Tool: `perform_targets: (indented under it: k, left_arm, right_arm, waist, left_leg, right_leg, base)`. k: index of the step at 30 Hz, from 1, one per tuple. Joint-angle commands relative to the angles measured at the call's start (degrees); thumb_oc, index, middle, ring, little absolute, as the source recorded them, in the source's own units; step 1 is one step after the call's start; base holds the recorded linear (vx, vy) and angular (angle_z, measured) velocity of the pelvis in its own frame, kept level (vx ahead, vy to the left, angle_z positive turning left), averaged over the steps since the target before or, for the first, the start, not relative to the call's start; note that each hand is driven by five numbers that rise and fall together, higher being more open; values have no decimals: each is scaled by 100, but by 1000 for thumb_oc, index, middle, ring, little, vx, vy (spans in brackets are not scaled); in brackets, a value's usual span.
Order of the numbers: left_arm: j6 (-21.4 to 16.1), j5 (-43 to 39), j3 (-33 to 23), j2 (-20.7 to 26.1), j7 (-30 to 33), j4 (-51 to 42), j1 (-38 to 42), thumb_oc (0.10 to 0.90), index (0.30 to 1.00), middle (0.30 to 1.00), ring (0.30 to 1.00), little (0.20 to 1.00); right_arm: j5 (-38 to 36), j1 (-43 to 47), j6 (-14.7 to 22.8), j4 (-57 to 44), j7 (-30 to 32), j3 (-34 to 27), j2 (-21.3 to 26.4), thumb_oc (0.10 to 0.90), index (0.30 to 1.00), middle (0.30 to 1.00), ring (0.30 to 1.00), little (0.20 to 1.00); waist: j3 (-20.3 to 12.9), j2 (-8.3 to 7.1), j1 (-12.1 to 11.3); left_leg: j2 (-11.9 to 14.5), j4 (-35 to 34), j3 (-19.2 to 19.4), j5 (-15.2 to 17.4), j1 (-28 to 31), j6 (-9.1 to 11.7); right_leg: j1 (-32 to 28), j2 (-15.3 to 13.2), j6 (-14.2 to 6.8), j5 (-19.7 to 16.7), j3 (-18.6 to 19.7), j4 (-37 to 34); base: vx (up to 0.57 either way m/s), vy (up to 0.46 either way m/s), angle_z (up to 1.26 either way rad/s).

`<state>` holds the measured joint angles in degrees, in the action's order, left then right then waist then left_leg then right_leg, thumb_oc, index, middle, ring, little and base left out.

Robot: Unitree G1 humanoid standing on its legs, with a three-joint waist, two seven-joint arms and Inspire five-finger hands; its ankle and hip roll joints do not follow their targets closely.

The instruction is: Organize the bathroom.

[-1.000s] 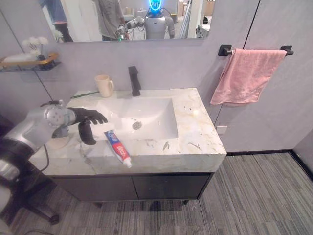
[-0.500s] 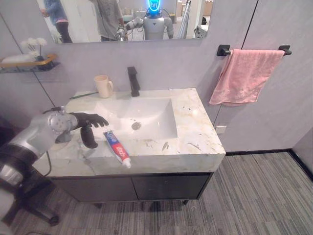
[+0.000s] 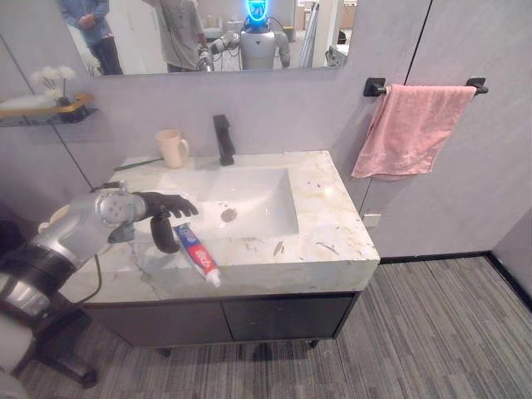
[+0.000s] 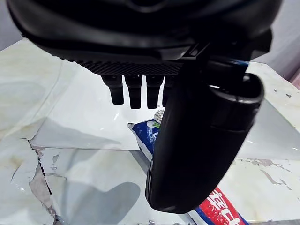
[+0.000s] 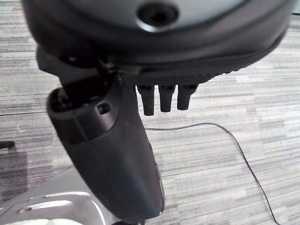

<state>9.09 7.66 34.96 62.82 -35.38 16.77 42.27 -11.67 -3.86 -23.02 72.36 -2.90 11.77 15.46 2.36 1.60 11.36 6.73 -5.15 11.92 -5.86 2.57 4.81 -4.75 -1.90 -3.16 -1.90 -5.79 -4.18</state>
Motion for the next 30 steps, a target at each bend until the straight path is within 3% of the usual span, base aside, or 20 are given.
perform_targets:
  k: [1,9,11,12,13,15,30]
  left_arm:
    - [21,327,-760,177,124,211,920,800,900,900,900,900]
    - [-42,354,-702,193,82,380,889,800,900,900,900,900]
    - [-24,376,-712,173,51,398,873,679,719,719,719,719]
    - [-12,388,-708,167,25,413,870,587,580,580,580,580]
    - [-19,400,-699,160,-8,444,866,547,521,521,521,521]
    - [-3,430,-686,143,-45,482,872,400,300,300,300,300]
    - [83,462,-586,-68,240,666,763,400,300,300,300,300]
  right_arm:
    - [85,-14,-166,228,84,2,212,800,900,900,900,900]
    - [59,5,-203,201,117,11,203,800,900,900,900,900]
    - [42,11,-211,187,119,20,206,800,900,900,900,900]
    - [49,16,-220,182,112,16,209,800,900,900,900,900]
    - [32,17,-236,169,117,18,213,800,900,900,900,900]
    - [18,22,-234,175,107,10,223,800,900,900,900,900]
    - [42,1,-193,185,83,3,225,800,900,900,900,900]
  waist:
    - [55,144,-47]
    - [58,162,-67]
    - [67,160,-67]
    - [72,163,-66]
    - [79,167,-64]
    - [90,171,-58]
    - [137,220,-4]
  left_leg:
    - [11,184,124,570,125,-223]
    - [6,190,108,562,91,-229]
    - [7,205,106,563,66,-231]
    - [10,211,104,566,59,-231]
    - [13,214,100,566,51,-229]
    - [16,217,97,564,44,-228]
    - [29,233,116,551,3,-221]
  right_leg:
    - [229,-95,-494,480,-282,675]
    - [225,-102,-486,488,-297,674]
    - [235,-101,-483,493,-292,680]
    - [242,-100,-482,499,-290,686]
    - [252,-100,-480,504,-288,693]
    - [259,-97,-474,507,-285,700]
    - [280,-105,-459,514,-311,702]
  base:
    - [0,0,0]
    - [0,0,0]
    - [0,0,0]
    - [0,0,0]
    - [0,0,0]
    - [0,0,0]
    - [0,0,0]
